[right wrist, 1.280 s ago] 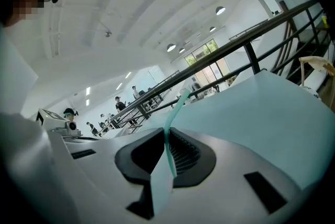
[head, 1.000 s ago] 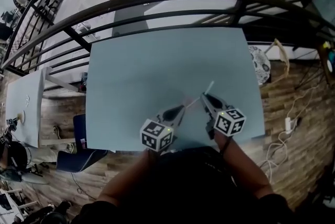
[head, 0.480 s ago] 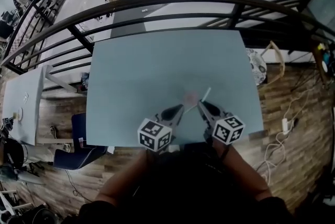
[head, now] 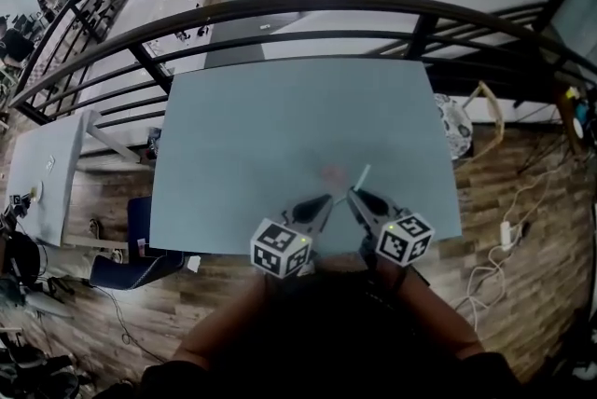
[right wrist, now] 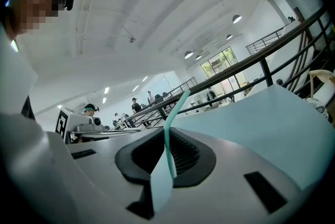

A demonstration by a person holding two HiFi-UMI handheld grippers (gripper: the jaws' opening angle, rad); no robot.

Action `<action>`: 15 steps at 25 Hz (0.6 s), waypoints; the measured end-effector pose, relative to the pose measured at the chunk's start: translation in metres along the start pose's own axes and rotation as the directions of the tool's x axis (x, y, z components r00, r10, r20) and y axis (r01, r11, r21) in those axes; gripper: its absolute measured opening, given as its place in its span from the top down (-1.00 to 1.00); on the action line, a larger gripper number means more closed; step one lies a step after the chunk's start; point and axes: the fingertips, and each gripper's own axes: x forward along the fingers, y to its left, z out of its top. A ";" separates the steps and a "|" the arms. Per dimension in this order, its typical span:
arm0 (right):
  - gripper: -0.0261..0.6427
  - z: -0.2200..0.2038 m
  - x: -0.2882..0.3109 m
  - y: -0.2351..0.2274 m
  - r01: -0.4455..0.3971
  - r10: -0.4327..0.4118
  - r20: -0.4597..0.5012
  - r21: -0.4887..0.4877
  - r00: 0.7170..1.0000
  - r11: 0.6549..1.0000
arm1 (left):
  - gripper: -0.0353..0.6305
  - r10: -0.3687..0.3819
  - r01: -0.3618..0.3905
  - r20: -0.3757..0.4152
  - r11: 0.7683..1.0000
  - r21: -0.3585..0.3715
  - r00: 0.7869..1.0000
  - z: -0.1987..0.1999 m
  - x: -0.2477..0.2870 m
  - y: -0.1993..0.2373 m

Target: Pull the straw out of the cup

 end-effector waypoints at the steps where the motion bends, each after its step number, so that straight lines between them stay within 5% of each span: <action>1: 0.80 0.001 -0.006 -0.001 -0.012 0.012 -0.005 -0.004 1.000 1.000 | 0.86 0.005 -0.005 0.003 1.000 0.001 1.000 0.001 0.004 -0.009; 15: 0.80 -0.010 -0.108 -0.025 -0.120 0.118 -0.052 -0.042 0.992 0.992 | 0.86 0.074 -0.073 0.017 0.997 -0.020 0.997 -0.027 0.048 -0.113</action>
